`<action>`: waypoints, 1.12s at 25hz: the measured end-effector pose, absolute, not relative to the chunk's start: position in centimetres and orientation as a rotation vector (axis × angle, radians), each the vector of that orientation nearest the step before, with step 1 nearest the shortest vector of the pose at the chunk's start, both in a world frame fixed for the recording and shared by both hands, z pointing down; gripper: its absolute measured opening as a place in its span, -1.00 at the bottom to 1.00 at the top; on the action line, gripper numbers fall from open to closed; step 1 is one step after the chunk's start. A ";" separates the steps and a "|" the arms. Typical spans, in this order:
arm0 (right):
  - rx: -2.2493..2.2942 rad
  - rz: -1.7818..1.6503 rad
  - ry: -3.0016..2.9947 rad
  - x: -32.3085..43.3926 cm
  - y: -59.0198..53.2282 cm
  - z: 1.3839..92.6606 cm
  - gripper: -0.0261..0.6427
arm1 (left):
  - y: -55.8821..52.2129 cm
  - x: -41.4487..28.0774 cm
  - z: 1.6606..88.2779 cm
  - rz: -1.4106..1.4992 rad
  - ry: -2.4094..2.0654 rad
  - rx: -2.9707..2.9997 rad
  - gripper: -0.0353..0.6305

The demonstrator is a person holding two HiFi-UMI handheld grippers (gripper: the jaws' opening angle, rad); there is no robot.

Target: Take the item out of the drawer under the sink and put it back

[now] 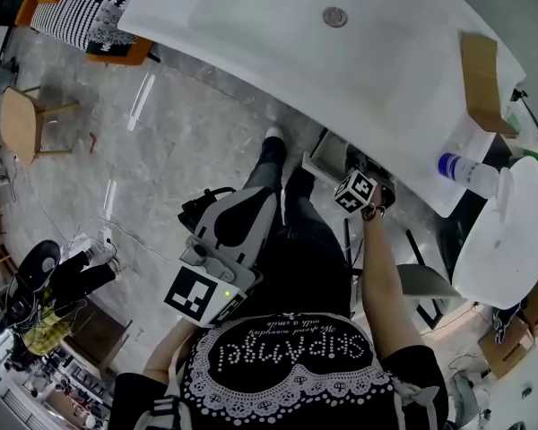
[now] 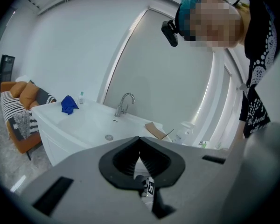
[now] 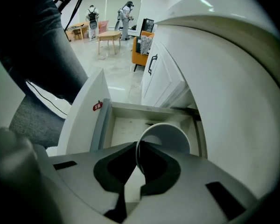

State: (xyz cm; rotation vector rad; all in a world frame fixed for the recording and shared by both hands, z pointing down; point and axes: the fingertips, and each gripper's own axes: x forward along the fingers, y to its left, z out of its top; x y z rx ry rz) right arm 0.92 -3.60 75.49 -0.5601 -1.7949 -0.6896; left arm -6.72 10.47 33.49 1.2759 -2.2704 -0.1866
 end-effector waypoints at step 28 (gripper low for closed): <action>-0.340 -0.405 -2.049 2.8 -3.3 68.7 -0.85 | 10.2 -4.5 32.4 -0.240 -2.281 1.364 -0.88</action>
